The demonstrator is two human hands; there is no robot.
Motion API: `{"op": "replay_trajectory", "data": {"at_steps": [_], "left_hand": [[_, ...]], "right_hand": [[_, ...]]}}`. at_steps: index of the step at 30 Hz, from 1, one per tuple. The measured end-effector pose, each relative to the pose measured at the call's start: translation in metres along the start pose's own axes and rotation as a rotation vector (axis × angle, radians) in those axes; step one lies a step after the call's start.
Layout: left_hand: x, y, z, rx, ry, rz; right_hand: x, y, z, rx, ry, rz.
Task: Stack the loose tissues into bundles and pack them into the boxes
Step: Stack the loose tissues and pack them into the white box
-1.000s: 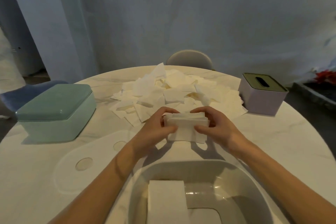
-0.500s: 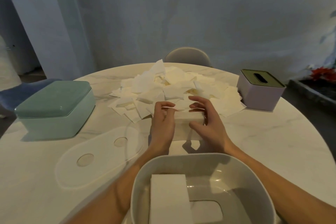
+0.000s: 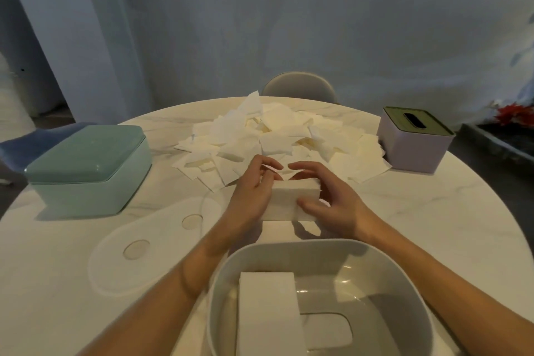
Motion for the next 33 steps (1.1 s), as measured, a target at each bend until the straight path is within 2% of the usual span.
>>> {"op": "replay_trajectory", "data": {"at_steps": [4,7,11,16,23,30,33], "left_hand": [[-0.008,0.013,-0.001,0.238,-0.073,0.332],[-0.012,0.018,0.000,0.336,-0.203,0.476],[-0.015,0.026,0.004,0.280,-0.293,0.407],[-0.007,0.032,0.008,0.332,-0.228,0.482],[-0.021,0.038,0.003,0.232,-0.249,0.495],[-0.071,0.033,-0.039,0.178,-0.195,0.492],[-0.088,0.036,-0.070,0.219,-0.095,0.301]], "right_hand": [[0.001,0.015,0.000,0.028,0.044,-0.035],[0.003,0.023,0.001,0.004,0.059,-0.009],[0.002,0.025,0.003,-0.034,0.092,0.007],[-0.007,0.025,0.000,0.047,-0.027,-0.027],[0.004,0.030,-0.003,0.014,-0.068,-0.011],[0.063,0.049,-0.014,0.069,-0.091,0.228],[0.088,0.060,-0.023,0.130,-0.123,0.173]]}}
Point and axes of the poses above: each hand's wrist, its own z-axis towards the middle knuckle, its own y-axis out of the back of the hand, x = y × z, the point moved 4 cm from there along z, towards the middle knuckle, and after that the axes turned 5 degrees about y, right-handed, at the moved point
